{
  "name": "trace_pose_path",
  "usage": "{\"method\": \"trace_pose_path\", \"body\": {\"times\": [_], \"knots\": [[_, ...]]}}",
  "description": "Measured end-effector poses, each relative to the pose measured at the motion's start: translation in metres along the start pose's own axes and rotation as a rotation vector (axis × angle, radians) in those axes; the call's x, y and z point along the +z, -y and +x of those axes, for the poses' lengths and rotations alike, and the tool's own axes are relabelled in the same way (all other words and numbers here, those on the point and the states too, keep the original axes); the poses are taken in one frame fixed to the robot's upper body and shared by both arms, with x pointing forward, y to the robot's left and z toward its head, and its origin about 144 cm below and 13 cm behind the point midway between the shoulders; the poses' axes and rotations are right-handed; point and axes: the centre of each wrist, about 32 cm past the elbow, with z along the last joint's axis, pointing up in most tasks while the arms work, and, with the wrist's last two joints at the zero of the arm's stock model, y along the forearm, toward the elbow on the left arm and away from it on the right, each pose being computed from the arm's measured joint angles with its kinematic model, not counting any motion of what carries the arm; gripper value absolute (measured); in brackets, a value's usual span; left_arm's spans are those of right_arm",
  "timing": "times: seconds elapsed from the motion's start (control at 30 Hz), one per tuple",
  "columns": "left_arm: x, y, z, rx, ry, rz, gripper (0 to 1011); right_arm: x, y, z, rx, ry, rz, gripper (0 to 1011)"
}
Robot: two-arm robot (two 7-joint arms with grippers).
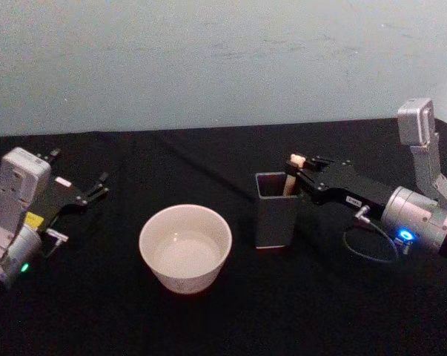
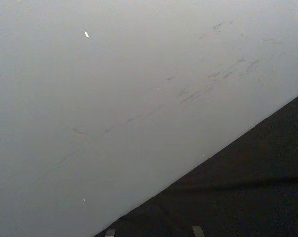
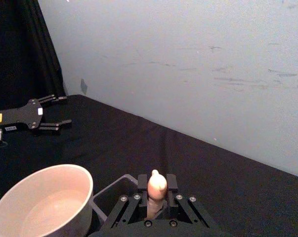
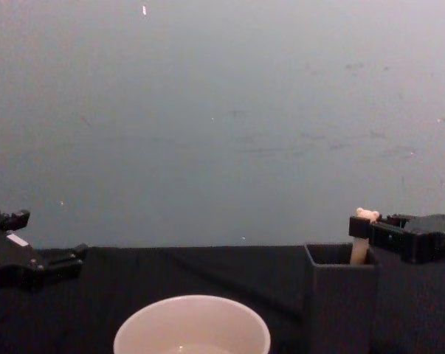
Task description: Pick up the stirring spoon with one hand, stir inside the cup, then place it back in its original position.
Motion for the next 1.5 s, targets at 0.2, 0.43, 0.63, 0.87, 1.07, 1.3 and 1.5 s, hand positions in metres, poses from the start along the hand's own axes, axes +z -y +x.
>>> {"method": "trace_pose_path", "body": {"times": [0.2, 0.43, 0.63, 0.87, 1.07, 1.3, 1.5], "knots": [[0.000, 0.000, 0.000, 0.000, 0.000, 0.000, 1001, 0.000, 0.000, 0.001, 0.004, -0.003, -0.001, 215], [0.000, 0.000, 0.000, 0.000, 0.000, 0.000, 1001, 0.006, 0.003, 0.003, 0.022, -0.042, 0.001, 215], [0.000, 0.000, 0.000, 0.000, 0.000, 0.000, 1001, 0.016, 0.005, 0.003, 0.020, -0.052, 0.029, 215], [0.000, 0.000, 0.000, 0.000, 0.000, 0.000, 1001, 0.030, 0.008, 0.003, 0.016, -0.048, 0.075, 215], [0.000, 0.000, 0.000, 0.000, 0.000, 0.000, 1002, 0.041, 0.011, 0.003, 0.025, -0.044, 0.122, 215], [0.000, 0.000, 0.000, 0.000, 0.000, 0.000, 1001, 0.055, 0.012, 0.003, 0.031, -0.030, 0.183, 215], [0.000, 0.000, 0.000, 0.000, 0.000, 0.000, 1001, 0.066, 0.008, 0.003, 0.032, -0.019, 0.226, 215]]}}
